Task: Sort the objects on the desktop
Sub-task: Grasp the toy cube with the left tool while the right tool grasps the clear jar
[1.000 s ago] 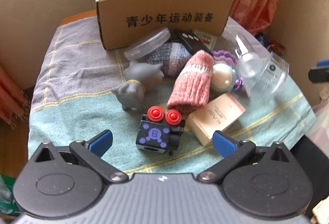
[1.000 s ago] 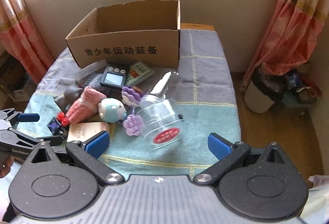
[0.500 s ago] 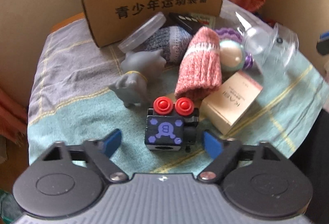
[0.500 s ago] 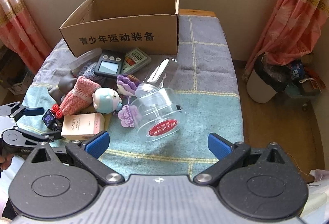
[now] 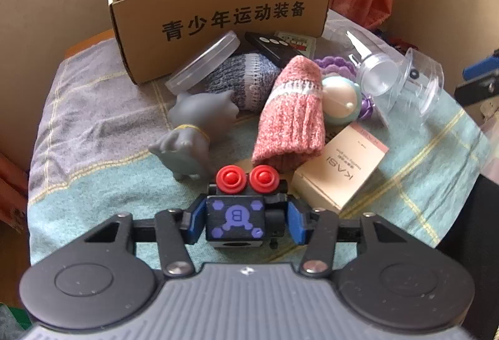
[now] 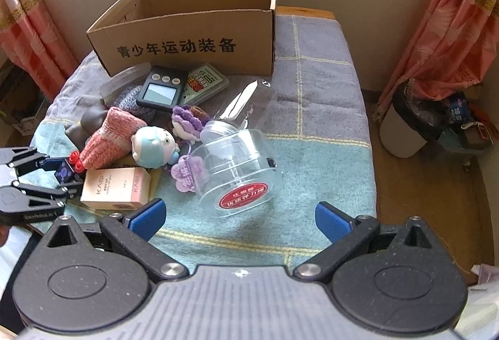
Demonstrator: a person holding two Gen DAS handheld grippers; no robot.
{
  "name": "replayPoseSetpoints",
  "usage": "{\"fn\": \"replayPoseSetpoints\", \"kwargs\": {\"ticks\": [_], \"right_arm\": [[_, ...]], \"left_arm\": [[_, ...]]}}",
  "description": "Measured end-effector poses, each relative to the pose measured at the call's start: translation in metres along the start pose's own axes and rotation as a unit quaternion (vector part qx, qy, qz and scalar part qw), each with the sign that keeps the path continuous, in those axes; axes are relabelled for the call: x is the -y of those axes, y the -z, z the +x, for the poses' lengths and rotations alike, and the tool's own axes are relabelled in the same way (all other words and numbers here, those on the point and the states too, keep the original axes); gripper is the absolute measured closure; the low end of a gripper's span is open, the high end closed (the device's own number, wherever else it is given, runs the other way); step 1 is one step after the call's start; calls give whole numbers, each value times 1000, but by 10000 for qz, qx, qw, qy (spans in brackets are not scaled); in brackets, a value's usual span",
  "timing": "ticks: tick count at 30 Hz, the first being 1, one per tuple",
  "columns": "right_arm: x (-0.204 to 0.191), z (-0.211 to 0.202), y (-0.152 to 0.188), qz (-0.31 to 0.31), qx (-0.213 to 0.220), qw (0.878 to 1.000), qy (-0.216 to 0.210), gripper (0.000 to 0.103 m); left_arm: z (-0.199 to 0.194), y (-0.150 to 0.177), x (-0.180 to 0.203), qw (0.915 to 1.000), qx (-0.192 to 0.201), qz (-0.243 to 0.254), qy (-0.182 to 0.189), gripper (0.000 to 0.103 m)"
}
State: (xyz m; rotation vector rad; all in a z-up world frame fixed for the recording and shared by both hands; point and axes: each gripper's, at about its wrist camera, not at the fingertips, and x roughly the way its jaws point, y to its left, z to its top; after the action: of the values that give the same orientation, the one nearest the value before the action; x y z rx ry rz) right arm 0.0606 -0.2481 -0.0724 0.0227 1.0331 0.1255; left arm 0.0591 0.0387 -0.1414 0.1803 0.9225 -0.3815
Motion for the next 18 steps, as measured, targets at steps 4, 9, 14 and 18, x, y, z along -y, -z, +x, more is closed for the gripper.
{"fn": "replayPoseSetpoints", "kwargs": {"ticks": [4, 9, 14, 18], "right_arm": [[1, 10, -2, -186, 13, 9998, 28, 0], [4, 26, -10, -355, 89, 9991, -203, 0], [3, 40, -11, -726, 95, 9966, -388, 0], [6, 47, -6, -795, 153, 9956, -479, 0]], "left_arm": [[-1, 1, -1, 10000, 14, -97, -8, 52], [-1, 1, -3, 9997, 4, -225, -10, 52], [-4, 3, -7, 9994, -50, -332, 6, 52], [-6, 5, -8, 9994, -86, -338, -44, 52]]}}
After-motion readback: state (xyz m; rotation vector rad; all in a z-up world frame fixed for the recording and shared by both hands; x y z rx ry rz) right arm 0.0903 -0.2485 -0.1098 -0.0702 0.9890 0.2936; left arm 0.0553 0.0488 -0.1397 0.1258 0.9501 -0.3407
